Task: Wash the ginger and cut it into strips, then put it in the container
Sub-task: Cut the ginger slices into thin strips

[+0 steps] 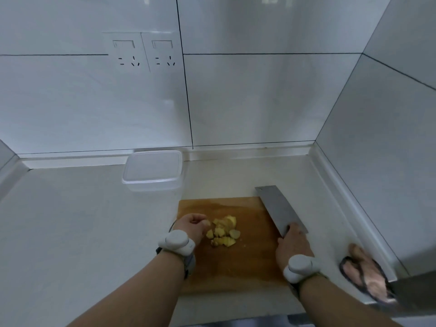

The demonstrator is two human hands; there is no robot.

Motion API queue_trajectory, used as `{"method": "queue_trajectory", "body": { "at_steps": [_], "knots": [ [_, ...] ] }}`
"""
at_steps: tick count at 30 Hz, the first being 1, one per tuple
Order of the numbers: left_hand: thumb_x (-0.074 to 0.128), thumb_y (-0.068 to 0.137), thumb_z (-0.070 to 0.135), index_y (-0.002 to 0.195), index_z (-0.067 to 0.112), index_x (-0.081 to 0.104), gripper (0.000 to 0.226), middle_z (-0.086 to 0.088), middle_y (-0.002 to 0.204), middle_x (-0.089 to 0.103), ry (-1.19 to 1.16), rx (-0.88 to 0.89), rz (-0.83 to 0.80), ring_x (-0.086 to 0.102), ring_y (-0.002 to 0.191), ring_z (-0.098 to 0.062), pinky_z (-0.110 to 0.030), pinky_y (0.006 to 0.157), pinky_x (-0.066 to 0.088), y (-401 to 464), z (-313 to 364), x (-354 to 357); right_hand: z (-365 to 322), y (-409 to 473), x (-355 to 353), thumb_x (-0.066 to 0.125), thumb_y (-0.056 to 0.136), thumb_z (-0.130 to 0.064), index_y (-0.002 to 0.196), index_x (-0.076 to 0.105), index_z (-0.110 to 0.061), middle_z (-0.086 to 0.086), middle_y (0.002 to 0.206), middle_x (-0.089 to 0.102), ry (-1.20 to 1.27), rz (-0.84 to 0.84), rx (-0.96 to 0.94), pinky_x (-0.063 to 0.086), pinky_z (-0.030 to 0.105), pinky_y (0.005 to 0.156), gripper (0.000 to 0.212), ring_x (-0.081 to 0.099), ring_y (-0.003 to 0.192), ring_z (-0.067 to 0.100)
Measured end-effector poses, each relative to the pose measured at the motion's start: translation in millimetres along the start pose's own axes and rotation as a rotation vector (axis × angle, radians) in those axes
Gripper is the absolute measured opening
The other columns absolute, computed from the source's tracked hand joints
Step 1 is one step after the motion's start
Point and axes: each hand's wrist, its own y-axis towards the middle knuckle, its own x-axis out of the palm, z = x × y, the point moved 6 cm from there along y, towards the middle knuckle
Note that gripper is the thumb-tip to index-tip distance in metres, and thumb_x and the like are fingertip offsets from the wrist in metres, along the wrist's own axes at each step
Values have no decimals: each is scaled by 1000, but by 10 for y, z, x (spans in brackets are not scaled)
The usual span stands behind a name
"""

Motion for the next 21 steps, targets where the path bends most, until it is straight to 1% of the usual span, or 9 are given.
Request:
{"method": "queue_trajectory", "body": {
  "at_steps": [2,4,6,8,10,13,14,18,21],
  "knots": [
    [67,87,22,88,28,65,6,4,84,66,18,11,-24,62,68,-13,-24,58,52,-1,-7,13,11,-29,23,46,101,-25,127,39,-16,8,120,56,-27,33,7,47,34,74,28,60,102,24],
    [69,85,23,83,32,65,10,4,85,68,45,23,-42,65,75,-15,-33,72,58,10,-14,25,7,-50,38,43,101,-24,127,38,-17,7,119,55,-59,63,-8,46,32,72,27,58,103,22],
    [70,83,24,81,33,65,10,6,84,69,116,58,-48,66,77,-17,-36,76,58,35,0,32,-4,-79,52,42,102,-23,126,37,-20,4,119,55,-117,77,-20,43,29,68,25,57,104,19],
    [67,84,24,83,32,64,9,8,84,67,233,102,-50,64,78,-16,-29,73,54,68,33,26,-12,-110,61,42,102,-25,124,38,-24,0,119,54,-185,100,-10,40,27,64,23,55,103,15],
    [64,87,22,92,29,63,9,9,86,63,370,135,-72,60,80,-13,-23,68,47,99,57,35,-23,-129,63,42,101,-27,121,40,-27,-3,118,52,-226,118,-13,41,26,64,20,53,103,13],
    [60,90,19,103,25,64,16,12,84,60,495,147,-146,58,80,-11,-19,59,42,145,63,87,-33,-144,71,42,101,-28,122,40,-27,-2,120,50,-253,128,-31,41,25,67,20,52,105,13],
    [59,90,18,105,24,64,17,11,87,61,530,143,-172,58,81,-12,-19,60,42,151,68,106,-39,-149,68,42,101,-28,122,39,-27,-2,120,50,-256,128,-33,41,25,68,21,52,105,14],
    [61,90,22,111,23,63,21,2,112,64,708,162,-227,60,102,-19,-24,81,47,193,109,174,-74,-168,50,40,102,-27,124,37,-26,0,125,49,-267,130,-13,38,25,69,23,51,107,14],
    [59,91,23,112,24,62,21,2,115,64,797,205,-243,60,105,-18,-25,83,46,206,129,208,-89,-177,32,39,101,-24,125,37,-25,0,125,49,-268,124,18,36,26,71,24,51,108,15]
  ]
}}
